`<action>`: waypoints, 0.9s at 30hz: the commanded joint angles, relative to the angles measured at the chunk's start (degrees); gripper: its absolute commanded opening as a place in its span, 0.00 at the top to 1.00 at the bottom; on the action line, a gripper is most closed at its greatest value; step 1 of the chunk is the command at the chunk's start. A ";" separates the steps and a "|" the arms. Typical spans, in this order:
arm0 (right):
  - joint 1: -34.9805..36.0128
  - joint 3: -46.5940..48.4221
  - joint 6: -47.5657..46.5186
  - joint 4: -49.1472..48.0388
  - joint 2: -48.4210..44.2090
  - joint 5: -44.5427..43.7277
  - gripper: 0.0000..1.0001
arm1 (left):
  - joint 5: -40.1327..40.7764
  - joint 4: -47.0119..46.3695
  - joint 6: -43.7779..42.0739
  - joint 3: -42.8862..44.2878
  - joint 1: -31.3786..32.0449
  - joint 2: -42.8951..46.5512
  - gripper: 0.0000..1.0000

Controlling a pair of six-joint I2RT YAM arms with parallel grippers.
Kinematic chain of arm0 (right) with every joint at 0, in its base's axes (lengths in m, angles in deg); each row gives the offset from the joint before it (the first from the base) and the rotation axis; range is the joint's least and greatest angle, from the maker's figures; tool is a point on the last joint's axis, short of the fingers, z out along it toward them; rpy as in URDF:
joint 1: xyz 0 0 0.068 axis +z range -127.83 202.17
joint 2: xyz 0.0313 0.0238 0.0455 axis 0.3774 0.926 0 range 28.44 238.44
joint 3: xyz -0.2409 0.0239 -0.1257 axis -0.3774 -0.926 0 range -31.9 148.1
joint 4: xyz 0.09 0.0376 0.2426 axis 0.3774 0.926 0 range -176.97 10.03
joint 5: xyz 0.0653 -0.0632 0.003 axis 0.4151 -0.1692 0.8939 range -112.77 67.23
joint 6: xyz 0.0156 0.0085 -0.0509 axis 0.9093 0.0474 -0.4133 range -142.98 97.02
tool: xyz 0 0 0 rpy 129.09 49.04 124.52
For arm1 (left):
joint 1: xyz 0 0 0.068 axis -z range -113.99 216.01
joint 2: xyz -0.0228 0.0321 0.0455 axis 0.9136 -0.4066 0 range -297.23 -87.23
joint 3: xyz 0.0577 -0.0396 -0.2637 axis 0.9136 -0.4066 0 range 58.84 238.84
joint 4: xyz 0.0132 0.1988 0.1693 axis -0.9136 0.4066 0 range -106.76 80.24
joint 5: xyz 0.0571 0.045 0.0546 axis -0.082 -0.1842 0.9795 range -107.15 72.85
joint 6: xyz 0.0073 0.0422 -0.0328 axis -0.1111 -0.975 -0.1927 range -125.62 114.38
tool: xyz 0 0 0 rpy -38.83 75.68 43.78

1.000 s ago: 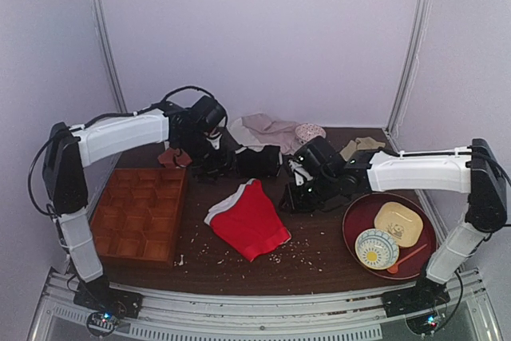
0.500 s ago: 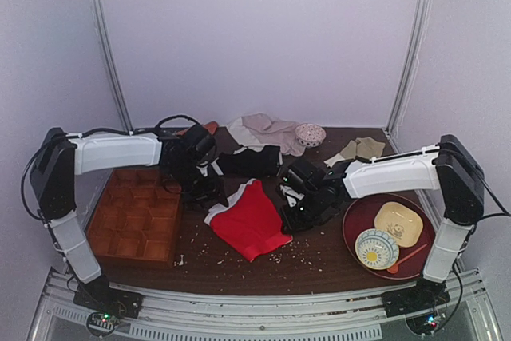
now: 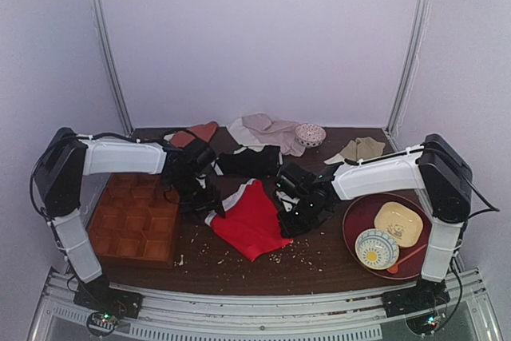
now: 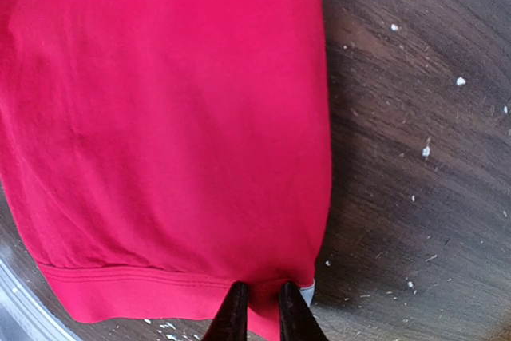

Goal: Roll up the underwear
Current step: Smooth out the underwear at the center of the board.

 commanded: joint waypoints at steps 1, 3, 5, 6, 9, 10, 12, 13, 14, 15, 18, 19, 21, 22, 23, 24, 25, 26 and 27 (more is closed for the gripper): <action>-0.17 -0.92 -0.67 2.17 0.11 -2.60 0.84 | -1.32 -4.87 0.94 -1.54 -1.16 -2.32 0.34; -0.18 -0.78 -0.72 2.29 -0.45 -2.53 0.83 | -1.65 -6.04 1.00 -1.42 -1.40 -3.37 0.37; -0.20 -0.54 -0.90 2.55 -1.12 -2.77 0.83 | -2.02 -6.57 1.13 -1.36 -1.61 -4.15 0.39; -0.14 -0.53 -1.01 2.49 -1.43 -2.82 0.83 | -1.99 -6.75 1.29 -1.46 -1.60 -4.28 0.41; -0.21 -0.74 -1.02 2.33 -2.22 -3.00 0.82 | -0.72 -7.14 1.49 -1.62 -1.64 -4.40 0.52; -0.17 -0.83 -1.00 2.18 -2.37 -2.97 0.82 | -0.29 -7.33 1.46 -1.52 -1.69 -4.55 0.60; -0.18 -1.05 -0.93 2.13 -2.58 -2.95 0.82 | 0.01 -6.96 1.44 -0.90 -2.07 -4.84 0.86; -0.13 -1.14 -0.93 2.13 -2.54 -2.94 0.83 | 0.02 -6.69 1.50 -0.40 -2.10 -4.75 0.94; -0.20 -1.20 -0.91 2.08 -2.56 -2.96 0.82 | 0.14 -6.38 1.39 0.19 -2.13 -4.39 1.00; -0.19 -1.30 -0.93 2.10 -2.65 -3.00 0.82 | 0.21 -5.80 1.28 0.90 -2.11 -3.90 1.00; -0.19 -1.56 -0.93 1.96 -2.82 -3.05 0.82 | 1.26 -3.44 0.85 3.68 -2.09 -1.97 1.00; -0.18 -1.67 -0.90 1.95 -2.73 -3.10 0.82 | 1.58 -2.85 0.48 4.75 -2.11 -1.45 1.00; -0.20 -1.67 -0.89 1.88 -2.68 -3.22 0.83 | 1.90 -2.08 -0.11 7.46 -2.10 -0.85 1.00; -0.21 -1.63 -0.86 1.79 -2.51 -3.23 0.83 | 1.86 -1.75 -0.38 8.64 -2.15 -0.94 1.00; -0.15 -1.56 -0.85 1.76 -2.25 -3.20 0.82 | 1.79 -1.30 -0.82 9.91 -2.15 -1.24 1.00; -0.20 -1.44 -0.88 1.77 -2.10 -3.19 0.82 | 1.55 -0.99 -0.98 11.01 -2.15 -1.71 1.00; -0.16 -1.33 -0.82 1.81 -2.01 -3.27 0.82 | 1.03 -0.72 -0.99 11.86 -2.15 -2.17 1.00; -0.20 -1.24 -0.84 1.78 -2.05 -3.29 0.82 | 0.62 -0.41 -1.09 12.68 -2.14 -2.68 1.00; -0.21 -1.17 -0.87 1.77 -2.06 -3.31 0.82 | 0.10 -0.26 -1.08 13.16 -2.12 -3.06 1.00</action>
